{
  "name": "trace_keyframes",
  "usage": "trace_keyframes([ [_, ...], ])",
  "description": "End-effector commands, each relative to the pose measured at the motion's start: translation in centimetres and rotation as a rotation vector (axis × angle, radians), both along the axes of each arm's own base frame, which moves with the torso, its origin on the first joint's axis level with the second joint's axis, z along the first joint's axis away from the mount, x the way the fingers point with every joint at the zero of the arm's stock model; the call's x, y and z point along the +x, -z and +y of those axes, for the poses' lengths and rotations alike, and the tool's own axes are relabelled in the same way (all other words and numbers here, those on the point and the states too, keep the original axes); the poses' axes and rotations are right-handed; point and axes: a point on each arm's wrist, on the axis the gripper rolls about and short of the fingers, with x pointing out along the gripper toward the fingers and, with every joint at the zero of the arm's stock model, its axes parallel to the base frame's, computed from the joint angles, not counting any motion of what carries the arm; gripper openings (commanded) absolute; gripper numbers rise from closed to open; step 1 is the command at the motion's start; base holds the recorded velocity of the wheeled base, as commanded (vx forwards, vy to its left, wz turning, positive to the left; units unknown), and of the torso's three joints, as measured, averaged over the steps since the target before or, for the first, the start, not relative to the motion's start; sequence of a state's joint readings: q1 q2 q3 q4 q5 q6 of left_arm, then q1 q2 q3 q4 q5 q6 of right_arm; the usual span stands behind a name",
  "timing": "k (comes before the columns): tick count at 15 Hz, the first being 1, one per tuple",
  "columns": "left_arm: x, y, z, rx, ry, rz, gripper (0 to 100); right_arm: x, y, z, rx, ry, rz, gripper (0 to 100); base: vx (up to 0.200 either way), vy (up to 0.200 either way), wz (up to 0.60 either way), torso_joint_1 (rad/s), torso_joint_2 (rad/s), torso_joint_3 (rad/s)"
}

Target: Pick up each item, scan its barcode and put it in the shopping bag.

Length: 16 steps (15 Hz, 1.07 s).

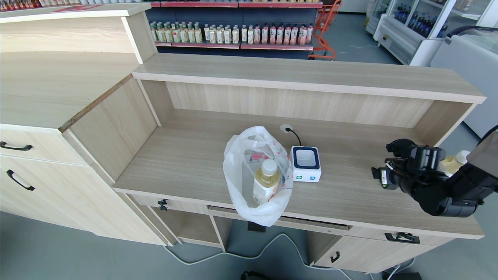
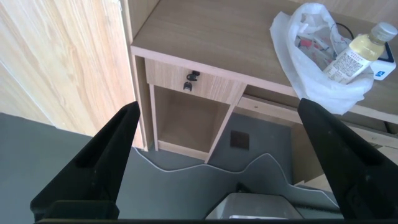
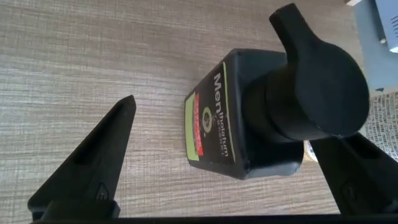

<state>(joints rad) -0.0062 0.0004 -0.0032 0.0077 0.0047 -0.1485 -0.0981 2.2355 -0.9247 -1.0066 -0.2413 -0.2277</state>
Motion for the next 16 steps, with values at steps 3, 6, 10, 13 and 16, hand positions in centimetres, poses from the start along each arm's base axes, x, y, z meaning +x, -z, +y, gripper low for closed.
trace_keyframes([
  [3,0.0,0.0,0.0,0.000,0.000,0.000,100,1.0,1.7,0.2,-0.004,-0.010,0.009,100,0.000,0.000,0.00,0.000,0.00,0.000],
  [6,0.0,0.0,0.0,-0.002,0.000,0.000,100,1.6,1.8,0.0,-0.006,-0.010,-0.004,0,0.000,0.000,0.00,0.000,0.00,0.000],
  [10,0.0,0.0,0.0,0.000,0.000,0.000,100,2.4,2.1,0.3,-0.017,-0.021,-0.013,0,0.000,0.000,0.00,0.000,0.00,0.000],
  [13,0.0,0.0,0.0,-0.002,0.000,0.000,100,2.8,1.8,0.3,-0.030,-0.022,-0.028,0,0.000,0.000,0.00,0.000,0.00,0.000],
  [16,0.0,0.0,0.0,-0.002,0.000,0.000,100,2.3,-0.3,0.0,-0.096,-0.031,-0.046,0,0.000,0.000,0.00,0.000,0.00,0.000],
])
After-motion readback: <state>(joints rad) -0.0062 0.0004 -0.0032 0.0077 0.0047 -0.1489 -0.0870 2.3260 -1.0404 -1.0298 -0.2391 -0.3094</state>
